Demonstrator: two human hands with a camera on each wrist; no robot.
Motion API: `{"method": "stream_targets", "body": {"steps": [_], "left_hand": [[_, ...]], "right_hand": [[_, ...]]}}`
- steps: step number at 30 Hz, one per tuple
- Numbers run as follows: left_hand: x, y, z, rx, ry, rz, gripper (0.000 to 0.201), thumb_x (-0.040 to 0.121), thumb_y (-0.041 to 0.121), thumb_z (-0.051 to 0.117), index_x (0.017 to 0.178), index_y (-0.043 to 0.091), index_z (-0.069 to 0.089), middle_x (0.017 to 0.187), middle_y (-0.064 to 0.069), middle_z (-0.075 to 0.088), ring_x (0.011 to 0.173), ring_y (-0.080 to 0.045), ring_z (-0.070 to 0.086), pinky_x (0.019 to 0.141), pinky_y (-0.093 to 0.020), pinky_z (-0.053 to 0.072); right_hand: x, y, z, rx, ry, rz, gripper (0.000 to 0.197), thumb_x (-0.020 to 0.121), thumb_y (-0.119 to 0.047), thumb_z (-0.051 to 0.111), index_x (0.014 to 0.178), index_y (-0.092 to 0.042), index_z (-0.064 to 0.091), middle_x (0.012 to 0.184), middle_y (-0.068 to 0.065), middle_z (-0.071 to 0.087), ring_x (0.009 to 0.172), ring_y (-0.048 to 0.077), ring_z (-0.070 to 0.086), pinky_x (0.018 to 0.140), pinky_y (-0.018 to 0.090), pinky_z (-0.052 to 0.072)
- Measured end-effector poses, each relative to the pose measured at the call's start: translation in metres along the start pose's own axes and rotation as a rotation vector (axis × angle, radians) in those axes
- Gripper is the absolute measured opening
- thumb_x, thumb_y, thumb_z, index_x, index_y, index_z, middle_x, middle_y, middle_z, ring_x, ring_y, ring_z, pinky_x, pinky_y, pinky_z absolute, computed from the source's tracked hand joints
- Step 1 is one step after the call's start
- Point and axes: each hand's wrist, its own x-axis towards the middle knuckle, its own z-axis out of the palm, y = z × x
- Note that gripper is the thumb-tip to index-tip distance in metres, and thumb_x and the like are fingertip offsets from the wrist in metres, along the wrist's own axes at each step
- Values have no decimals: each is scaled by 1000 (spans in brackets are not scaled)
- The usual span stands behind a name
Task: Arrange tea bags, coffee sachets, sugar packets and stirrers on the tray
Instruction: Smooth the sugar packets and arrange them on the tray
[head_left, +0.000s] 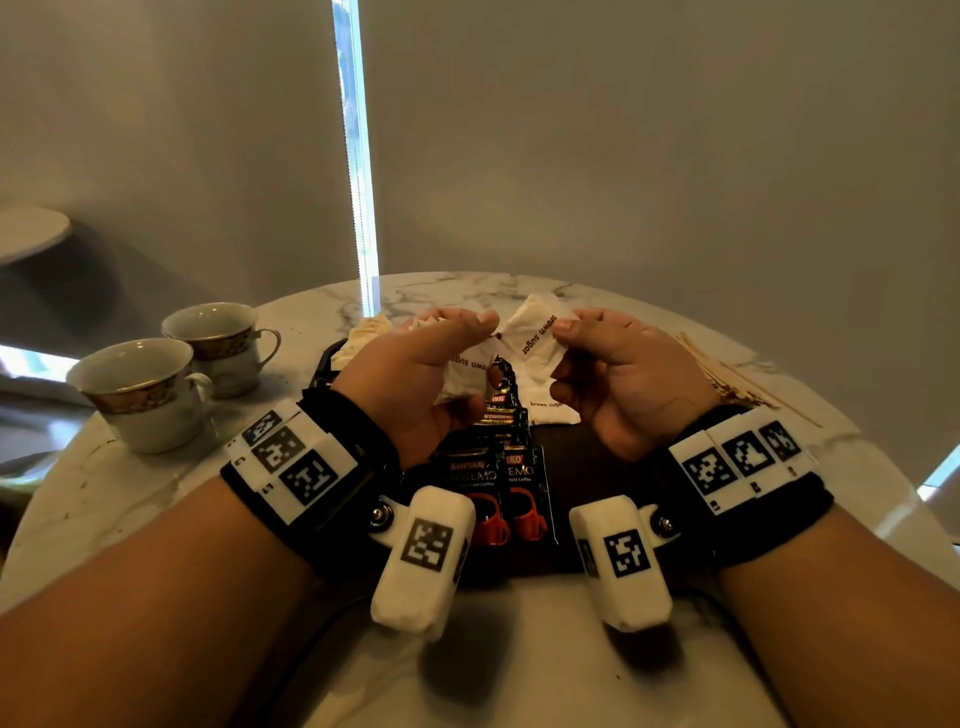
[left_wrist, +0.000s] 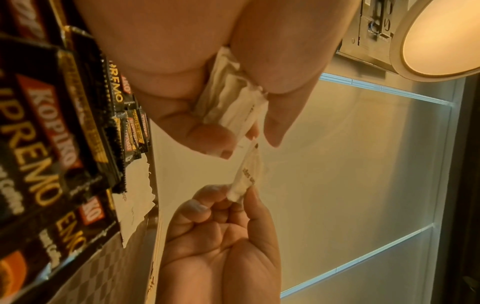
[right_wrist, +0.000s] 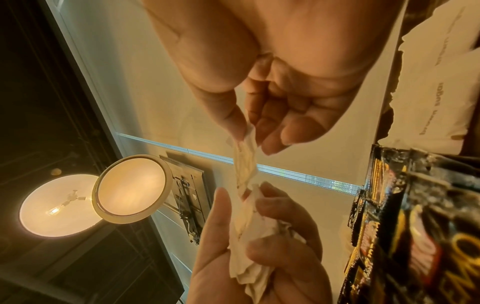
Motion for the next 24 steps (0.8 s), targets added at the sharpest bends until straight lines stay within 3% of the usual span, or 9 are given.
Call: {"method": "stream_targets", "body": {"steps": [3, 5, 7, 11, 14, 16, 21, 24], "left_hand": [[-3, 1, 0, 13, -23, -5, 47, 70, 32, 78, 107, 12, 57, 96, -12, 62, 63, -18, 60, 43, -23, 42], [-4, 1, 0, 51, -34, -4, 48, 66, 37, 80, 102, 12, 60, 93, -10, 62, 63, -17, 59, 42, -23, 42], [-5, 1, 2, 97, -45, -11, 48, 64, 36, 79, 101, 13, 61, 88, -8, 67, 62, -17, 61, 43, -23, 43], [-6, -1, 5, 124, -50, -36, 21, 83, 13, 73, 98, 14, 57, 85, -10, 73, 64, -20, 69, 44, -24, 47], [-5, 0, 4, 80, -37, -2, 14, 92, 9, 67, 98, 14, 56, 86, -11, 73, 68, -22, 69, 46, -25, 49], [-4, 0, 4, 24, -37, 30, 19, 90, 9, 69, 104, 13, 56, 89, -13, 71, 67, -22, 68, 46, -25, 51], [-1, 1, 1, 25, -51, 41, 18, 85, 3, 67, 95, 14, 57, 92, -15, 69, 69, -25, 68, 48, -29, 52], [-5, 0, 2, 73, -79, 26, 35, 70, 20, 76, 100, 15, 59, 85, -10, 69, 63, -21, 63, 44, -25, 46]], "right_hand": [[-1, 0, 3, 23, 6, -7, 7, 92, -10, 61, 92, -6, 67, 76, 9, 72, 66, 22, 68, 59, 32, 52], [-4, -1, 5, 42, 6, -4, 16, 92, -7, 61, 102, 3, 68, 88, 19, 72, 76, 31, 69, 72, 43, 57], [-7, -2, 7, 45, -17, 1, 26, 92, -5, 59, 113, 10, 65, 101, 28, 69, 86, 38, 68, 76, 46, 59], [-11, -2, 10, 57, -91, -1, 35, 87, -8, 63, 115, 12, 64, 98, 27, 71, 83, 36, 70, 68, 42, 59], [-15, -3, 11, 46, -129, -15, 29, 87, -11, 62, 109, 8, 63, 83, 16, 72, 64, 23, 69, 52, 28, 55], [-16, -3, 12, 18, -122, -13, 18, 86, -9, 64, 101, -1, 61, 77, 10, 68, 53, 15, 64, 43, 23, 50], [-13, 0, 11, -63, -79, 1, 6, 90, -3, 62, 93, -6, 59, 72, 8, 69, 54, 17, 62, 43, 24, 44], [-14, -1, 12, -48, -73, 0, 3, 91, -3, 62, 94, -4, 61, 70, 8, 69, 53, 15, 63, 42, 23, 45]]}}
